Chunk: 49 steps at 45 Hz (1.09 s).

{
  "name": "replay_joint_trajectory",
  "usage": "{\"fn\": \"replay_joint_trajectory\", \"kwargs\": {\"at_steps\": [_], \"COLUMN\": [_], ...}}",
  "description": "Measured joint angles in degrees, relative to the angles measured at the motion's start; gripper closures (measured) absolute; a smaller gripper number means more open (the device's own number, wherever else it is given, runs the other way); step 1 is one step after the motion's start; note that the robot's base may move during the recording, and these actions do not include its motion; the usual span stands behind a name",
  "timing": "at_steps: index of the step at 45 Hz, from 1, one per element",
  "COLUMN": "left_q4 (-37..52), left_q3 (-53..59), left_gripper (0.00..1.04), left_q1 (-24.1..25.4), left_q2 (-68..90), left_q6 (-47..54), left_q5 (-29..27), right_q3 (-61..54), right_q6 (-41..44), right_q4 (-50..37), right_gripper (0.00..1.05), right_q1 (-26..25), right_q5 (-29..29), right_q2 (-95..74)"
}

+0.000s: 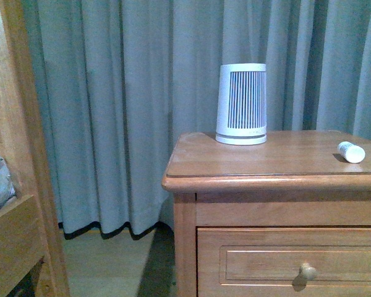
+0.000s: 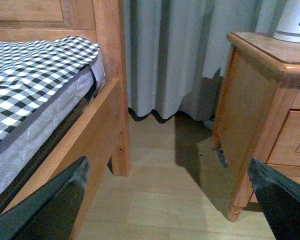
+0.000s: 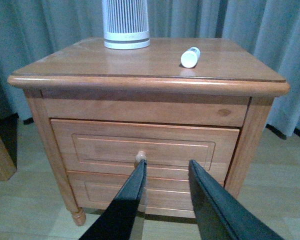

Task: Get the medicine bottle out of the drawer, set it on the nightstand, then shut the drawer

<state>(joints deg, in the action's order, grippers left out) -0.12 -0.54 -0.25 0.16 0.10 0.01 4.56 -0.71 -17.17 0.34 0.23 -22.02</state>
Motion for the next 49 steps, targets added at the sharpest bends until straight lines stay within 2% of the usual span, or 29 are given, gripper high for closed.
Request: {"fn": "replay_joint_trajectory", "kwargs": {"at_steps": [3, 7, 31, 35, 49], "left_q4": [0.0, 0.0, 0.0, 0.0, 0.0], "left_q3": [0.0, 0.0, 0.0, 0.0, 0.0], "left_gripper": [0.07, 0.07, 0.07, 0.07, 0.07], "left_q1": [0.0, 0.0, 0.0, 0.0, 0.0], "left_q2": [0.0, 0.0, 0.0, 0.0, 0.0], "left_q6": [0.0, 0.0, 0.0, 0.0, 0.0], "left_q5": [0.0, 0.0, 0.0, -0.1, 0.0], "right_q3": [-0.6, -1.1, -3.8, -3.8, -3.8], "right_q6": [0.2, 0.5, 0.5, 0.5, 0.5], "right_q4": [1.0, 1.8, 6.9, 16.3, 17.0], "right_gripper": [0.9, 1.02, 1.02, 1.02, 1.02], "right_q1": [-0.1, -0.2, -0.2, -0.2, -0.2], "right_q5": [-0.1, -0.1, -0.3, -0.3, -0.3], "right_q2": [1.7, 3.2, 11.8, 19.8, 21.6]}}
